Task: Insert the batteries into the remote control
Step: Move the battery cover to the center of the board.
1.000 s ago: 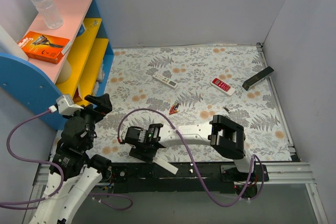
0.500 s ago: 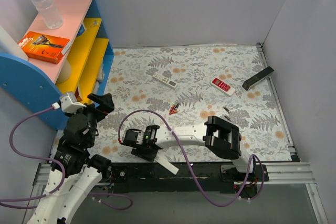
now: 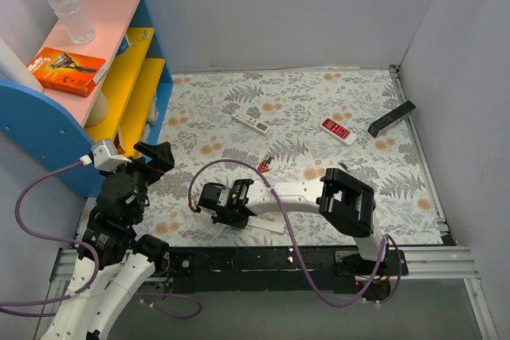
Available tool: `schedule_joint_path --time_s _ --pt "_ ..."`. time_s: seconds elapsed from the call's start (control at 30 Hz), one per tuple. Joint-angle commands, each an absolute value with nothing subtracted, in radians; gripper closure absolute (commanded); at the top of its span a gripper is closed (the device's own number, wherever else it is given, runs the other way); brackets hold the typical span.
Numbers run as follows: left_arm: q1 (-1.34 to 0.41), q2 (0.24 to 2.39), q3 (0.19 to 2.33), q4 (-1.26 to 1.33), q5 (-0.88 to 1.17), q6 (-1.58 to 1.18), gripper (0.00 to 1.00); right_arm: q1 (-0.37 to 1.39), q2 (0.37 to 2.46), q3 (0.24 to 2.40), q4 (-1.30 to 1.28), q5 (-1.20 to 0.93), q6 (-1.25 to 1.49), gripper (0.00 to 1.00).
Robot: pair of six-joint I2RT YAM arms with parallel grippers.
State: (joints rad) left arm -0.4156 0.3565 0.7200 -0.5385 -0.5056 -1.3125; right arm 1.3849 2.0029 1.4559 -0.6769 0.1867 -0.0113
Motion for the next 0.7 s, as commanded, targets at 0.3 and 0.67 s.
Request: schedule_joint_path --time_s 0.3,0.67 --pt "-0.420 0.354 0.710 -0.522 -0.479 -1.313 0.02 1.250 1.915 1.416 -0.692 0.109 -0.184 0.60" --pt "-0.420 0.365 0.650 -0.468 -0.411 -1.341 0.02 1.183 1.813 1.310 -0.713 0.078 -0.152 0.52"
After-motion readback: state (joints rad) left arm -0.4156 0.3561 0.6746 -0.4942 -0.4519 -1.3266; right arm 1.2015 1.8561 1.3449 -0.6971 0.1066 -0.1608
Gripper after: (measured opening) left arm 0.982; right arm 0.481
